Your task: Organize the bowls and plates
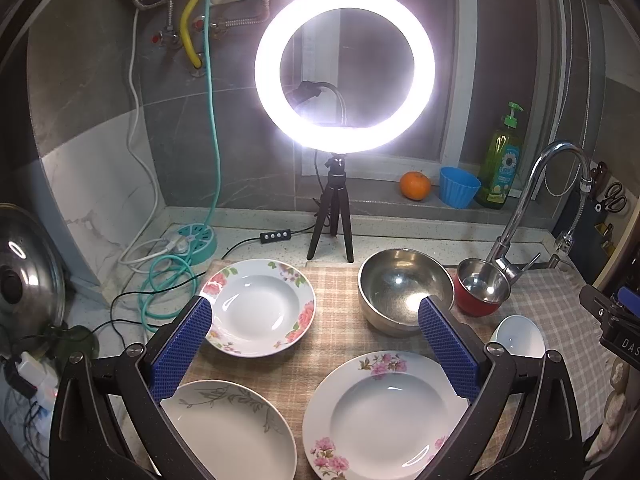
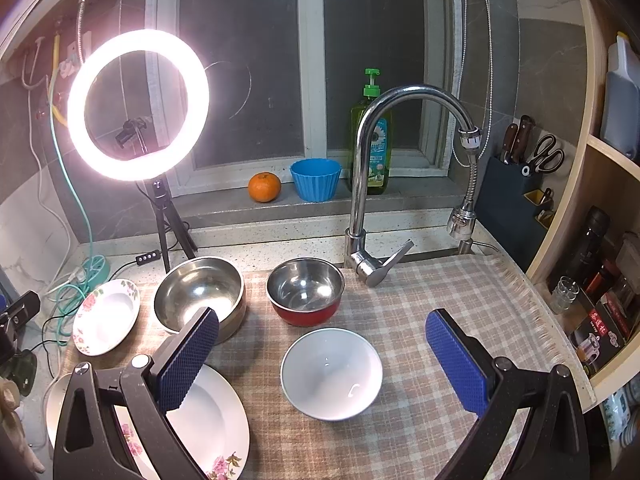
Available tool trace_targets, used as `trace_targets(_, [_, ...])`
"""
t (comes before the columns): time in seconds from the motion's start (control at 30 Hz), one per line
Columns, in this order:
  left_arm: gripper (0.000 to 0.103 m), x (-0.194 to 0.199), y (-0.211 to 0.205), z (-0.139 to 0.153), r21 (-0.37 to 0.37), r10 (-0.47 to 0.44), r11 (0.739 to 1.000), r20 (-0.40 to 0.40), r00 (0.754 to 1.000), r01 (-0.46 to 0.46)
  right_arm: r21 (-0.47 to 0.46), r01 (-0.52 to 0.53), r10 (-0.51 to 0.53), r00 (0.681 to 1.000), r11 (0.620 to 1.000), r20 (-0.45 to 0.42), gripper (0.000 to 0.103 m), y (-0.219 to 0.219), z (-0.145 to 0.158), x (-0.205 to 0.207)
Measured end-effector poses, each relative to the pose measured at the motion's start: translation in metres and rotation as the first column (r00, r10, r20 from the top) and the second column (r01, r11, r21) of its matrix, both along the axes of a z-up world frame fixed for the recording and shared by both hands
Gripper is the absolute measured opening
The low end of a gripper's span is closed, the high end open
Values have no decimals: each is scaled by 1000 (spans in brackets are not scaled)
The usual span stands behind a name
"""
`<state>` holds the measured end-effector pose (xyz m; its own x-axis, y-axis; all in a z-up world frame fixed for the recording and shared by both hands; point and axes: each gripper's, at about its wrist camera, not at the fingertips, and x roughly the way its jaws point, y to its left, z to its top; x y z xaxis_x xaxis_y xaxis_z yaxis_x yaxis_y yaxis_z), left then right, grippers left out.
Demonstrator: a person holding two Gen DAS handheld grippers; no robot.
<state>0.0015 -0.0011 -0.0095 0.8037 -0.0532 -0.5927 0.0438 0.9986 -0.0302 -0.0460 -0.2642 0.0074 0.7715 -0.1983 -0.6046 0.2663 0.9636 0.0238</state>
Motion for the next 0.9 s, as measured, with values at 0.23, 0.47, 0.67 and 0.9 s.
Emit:
trace_targets(0.23, [102, -1, 0, 1, 2, -2, 1000, 1, 1000, 2, -1, 0, 0, 1000, 1000, 0, 102, 0, 1, 0])
trace_targets(0.47, [102, 0, 0, 1, 1, -1, 1000, 1, 1000, 1, -4, -1, 1, 1000, 1000, -1, 102, 0, 1, 0])
trace_targets(0.67, [102, -1, 1, 4, -1, -4, 1000, 1, 1000, 4, -4, -2, 2, 1000, 1000, -4, 102, 1, 1, 0])
trace_targets(0.9, [102, -1, 1, 3, -1, -3, 1000, -1, 1000, 3, -4, -2, 2, 1000, 1000, -5, 102, 1, 1, 0])
